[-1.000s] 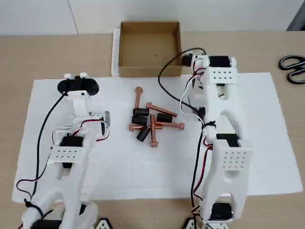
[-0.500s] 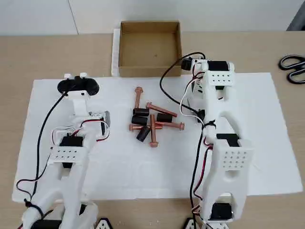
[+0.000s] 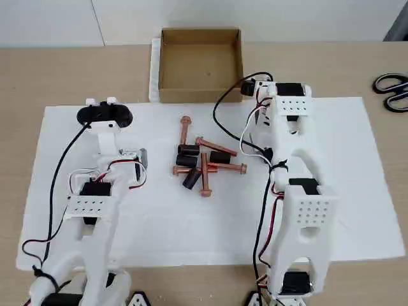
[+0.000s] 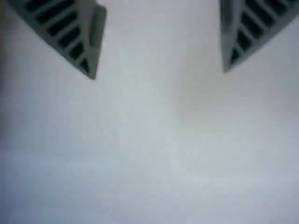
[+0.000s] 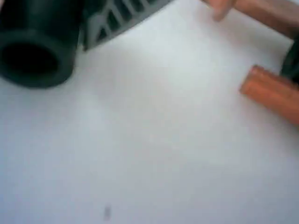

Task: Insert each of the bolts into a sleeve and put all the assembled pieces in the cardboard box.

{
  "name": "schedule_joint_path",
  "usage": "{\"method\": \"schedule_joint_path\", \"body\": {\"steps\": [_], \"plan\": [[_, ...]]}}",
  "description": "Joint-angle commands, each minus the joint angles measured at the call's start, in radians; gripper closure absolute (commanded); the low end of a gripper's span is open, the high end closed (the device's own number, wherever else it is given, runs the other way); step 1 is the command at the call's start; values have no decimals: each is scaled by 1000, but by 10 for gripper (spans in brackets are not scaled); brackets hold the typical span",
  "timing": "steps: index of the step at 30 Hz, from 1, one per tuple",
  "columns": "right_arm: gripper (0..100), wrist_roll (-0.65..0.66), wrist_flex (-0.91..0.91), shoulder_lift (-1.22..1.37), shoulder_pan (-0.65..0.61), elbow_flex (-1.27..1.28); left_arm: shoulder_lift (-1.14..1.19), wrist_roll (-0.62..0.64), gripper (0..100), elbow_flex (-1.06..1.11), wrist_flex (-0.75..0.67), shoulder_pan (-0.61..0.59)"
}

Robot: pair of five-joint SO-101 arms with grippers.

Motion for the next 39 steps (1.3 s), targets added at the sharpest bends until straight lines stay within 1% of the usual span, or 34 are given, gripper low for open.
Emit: {"method": "schedule_joint_path", "body": {"steps": [1, 6, 17, 22, 26, 33, 39], "plan": [[864, 6, -45, 19, 4, -5, -34, 3, 833, -4, -21, 0], [864, 8, -68, 22, 4, -5, -34, 3, 833, -4, -21, 0], [864, 9, -56, 16, 4, -6, -34, 3, 833, -4, -21, 0], [863, 9, -5, -22, 4, -37, -34, 3, 833, -4, -21, 0], [862, 9, -2, -61, 4, -43, -34, 3, 833, -4, -23, 0], [862, 11, -10, -64, 4, -43, -34, 3, 833, -4, -23, 0], [862, 11, -31, -64, -21, -43, -34, 3, 833, -4, -23, 0]]}}
